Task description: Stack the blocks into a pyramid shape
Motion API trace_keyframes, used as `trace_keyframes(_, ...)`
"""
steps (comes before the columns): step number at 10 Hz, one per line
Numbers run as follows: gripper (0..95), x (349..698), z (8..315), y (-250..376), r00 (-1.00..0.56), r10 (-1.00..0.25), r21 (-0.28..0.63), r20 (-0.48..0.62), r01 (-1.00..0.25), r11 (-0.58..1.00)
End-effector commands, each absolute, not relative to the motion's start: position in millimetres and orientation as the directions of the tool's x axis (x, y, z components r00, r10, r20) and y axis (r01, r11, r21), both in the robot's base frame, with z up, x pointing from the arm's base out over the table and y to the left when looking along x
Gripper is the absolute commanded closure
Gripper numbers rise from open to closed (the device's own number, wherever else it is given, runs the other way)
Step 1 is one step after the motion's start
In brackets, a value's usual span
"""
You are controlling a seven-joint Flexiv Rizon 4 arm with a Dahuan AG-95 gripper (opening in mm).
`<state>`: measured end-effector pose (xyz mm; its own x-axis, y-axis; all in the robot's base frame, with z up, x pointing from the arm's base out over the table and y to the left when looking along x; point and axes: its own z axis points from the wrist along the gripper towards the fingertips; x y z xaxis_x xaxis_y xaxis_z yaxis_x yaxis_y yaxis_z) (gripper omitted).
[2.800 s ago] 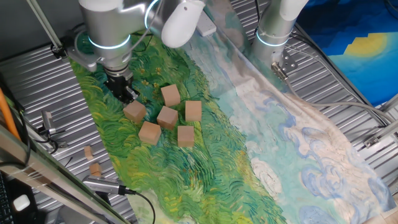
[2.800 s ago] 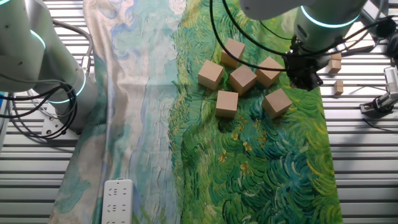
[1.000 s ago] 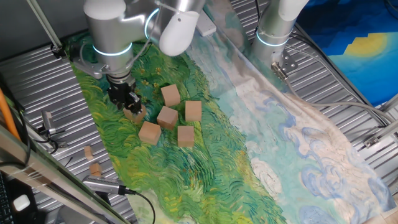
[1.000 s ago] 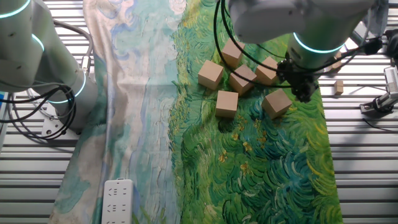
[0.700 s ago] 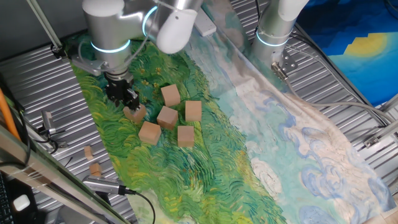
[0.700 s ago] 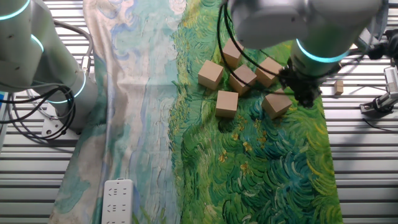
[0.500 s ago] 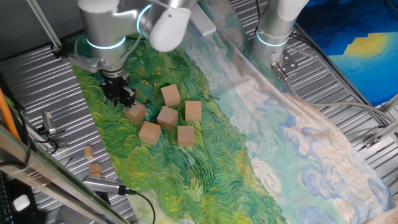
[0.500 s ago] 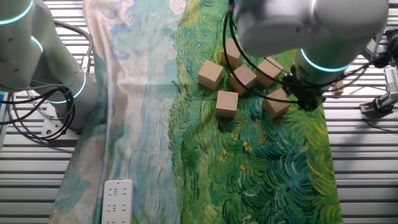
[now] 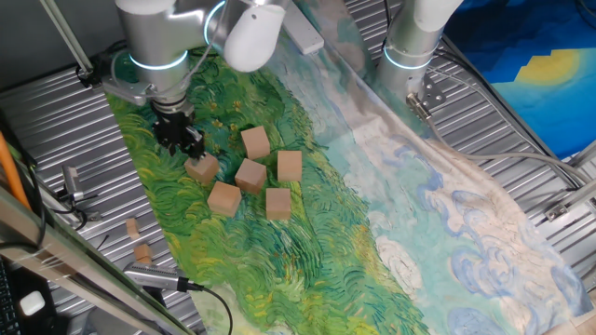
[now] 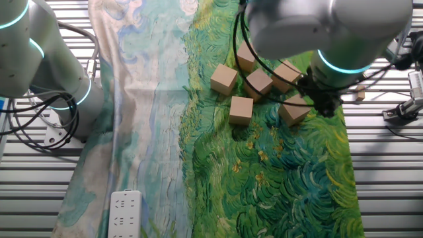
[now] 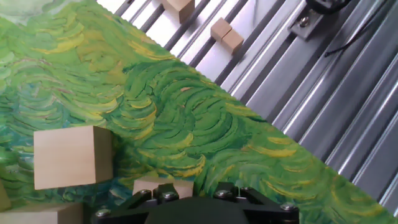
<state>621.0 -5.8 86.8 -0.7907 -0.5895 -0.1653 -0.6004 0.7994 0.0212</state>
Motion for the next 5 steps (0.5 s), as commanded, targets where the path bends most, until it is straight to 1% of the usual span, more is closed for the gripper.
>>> trace_keyframes(1,38.0,612,90,11,-0.819,-0.552,0.013,-0.157,-0.560,0.828)
trace_keyframes(5,38.0,594,88,36,-0.859,-0.489,0.024,-0.155,-0.498,0.867)
